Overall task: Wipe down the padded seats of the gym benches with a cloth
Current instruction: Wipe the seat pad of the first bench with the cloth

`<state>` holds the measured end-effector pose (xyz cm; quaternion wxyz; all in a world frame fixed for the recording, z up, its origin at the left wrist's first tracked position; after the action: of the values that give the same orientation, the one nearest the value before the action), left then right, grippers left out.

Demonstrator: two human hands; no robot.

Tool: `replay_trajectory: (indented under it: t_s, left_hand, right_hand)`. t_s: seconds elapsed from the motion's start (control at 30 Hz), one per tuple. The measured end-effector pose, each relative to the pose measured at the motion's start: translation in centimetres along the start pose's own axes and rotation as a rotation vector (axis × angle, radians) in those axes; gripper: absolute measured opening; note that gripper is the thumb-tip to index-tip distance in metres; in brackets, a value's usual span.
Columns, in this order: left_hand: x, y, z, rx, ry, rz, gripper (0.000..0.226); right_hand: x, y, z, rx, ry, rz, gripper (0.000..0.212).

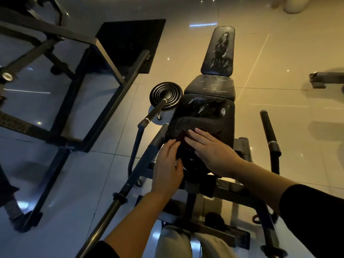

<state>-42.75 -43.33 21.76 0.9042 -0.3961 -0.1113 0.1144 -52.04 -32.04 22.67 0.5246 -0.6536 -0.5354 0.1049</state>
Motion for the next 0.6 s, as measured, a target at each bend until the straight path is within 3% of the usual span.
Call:
replay_trajectory:
  t_s: [0.2,0.5,0.6]
  left_hand:
    - [-0.3,0.8,0.5,-0.019,0.021,-0.018,0.049]
    - [-2.3,0.1,0.8,-0.049,0.033,-0.004,0.045]
    - [-3.4,-0.2,1.0,-0.025,0.033,0.02,0.042]
  right_hand:
    - [4.1,0.0,4.1,0.003,0.072,-0.028,0.055]
    - [-4.3,-2.5,2.8,-0.025,0.197,0.087,0.058]
    - [-3.5,-1.9,1.5,-0.021,0.132,0.084,0.059]
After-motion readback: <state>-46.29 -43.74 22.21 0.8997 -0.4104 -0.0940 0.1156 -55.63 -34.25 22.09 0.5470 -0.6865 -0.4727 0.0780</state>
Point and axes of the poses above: each hand's wrist, its own x-axis away from the middle knuckle, its own y-axis out of the palm, z = x × y, the point moved 6 cm from there along -x, towards the middle knuckle, and after that the axes turned 10 degrees about -z, right-handed, at the moved point
